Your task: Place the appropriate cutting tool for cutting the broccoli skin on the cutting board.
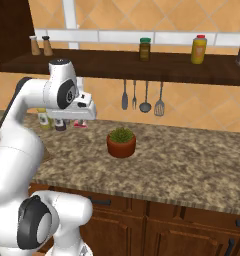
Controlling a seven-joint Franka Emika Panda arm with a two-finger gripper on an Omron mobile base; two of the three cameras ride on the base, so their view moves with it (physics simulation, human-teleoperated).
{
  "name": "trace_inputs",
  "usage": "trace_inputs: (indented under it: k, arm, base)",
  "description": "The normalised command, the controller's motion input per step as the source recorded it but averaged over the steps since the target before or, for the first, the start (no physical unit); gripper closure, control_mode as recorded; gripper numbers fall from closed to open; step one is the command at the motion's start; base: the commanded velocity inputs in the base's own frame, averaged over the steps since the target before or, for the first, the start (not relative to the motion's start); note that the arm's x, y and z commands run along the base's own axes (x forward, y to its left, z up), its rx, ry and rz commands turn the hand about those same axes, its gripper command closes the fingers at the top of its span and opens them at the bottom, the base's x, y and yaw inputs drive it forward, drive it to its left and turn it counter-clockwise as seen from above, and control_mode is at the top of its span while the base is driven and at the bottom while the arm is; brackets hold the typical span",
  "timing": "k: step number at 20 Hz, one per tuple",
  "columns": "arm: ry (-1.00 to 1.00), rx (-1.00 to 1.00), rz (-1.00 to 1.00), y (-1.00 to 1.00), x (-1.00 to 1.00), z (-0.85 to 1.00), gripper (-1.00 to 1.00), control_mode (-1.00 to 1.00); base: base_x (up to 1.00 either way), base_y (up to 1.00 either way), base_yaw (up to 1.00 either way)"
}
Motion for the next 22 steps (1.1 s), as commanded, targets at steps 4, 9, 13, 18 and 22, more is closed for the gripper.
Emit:
trace_inputs:
  k: [4, 9, 13, 18, 22]
  arm:
    - [-0.03, -0.02, 0.00, 0.28, -0.42, -0.05, -1.00, -1.00]
    - [0.05, -0.03, -0.03, 1.00, -0.80, -0.40, -1.00, -1.00]
    - [0.10, -0.02, -0.07, 1.00, -0.78, -0.55, -1.00, -1.00]
    - [0.08, 0.00, -0.08, 1.00, -0.76, -0.79, -1.00, -1.00]
    - [0.18, 0.00, -0.11, 1.00, -0.09, -0.68, -1.00, -1.00]
  base:
    - [0.00, 0.00, 0.00]
    - [0.00, 0.00, 0.00]
    - [0.00, 0.00, 0.00]
    - [0.00, 0.00, 0.00]
    - [0.00, 0.00, 0.00]
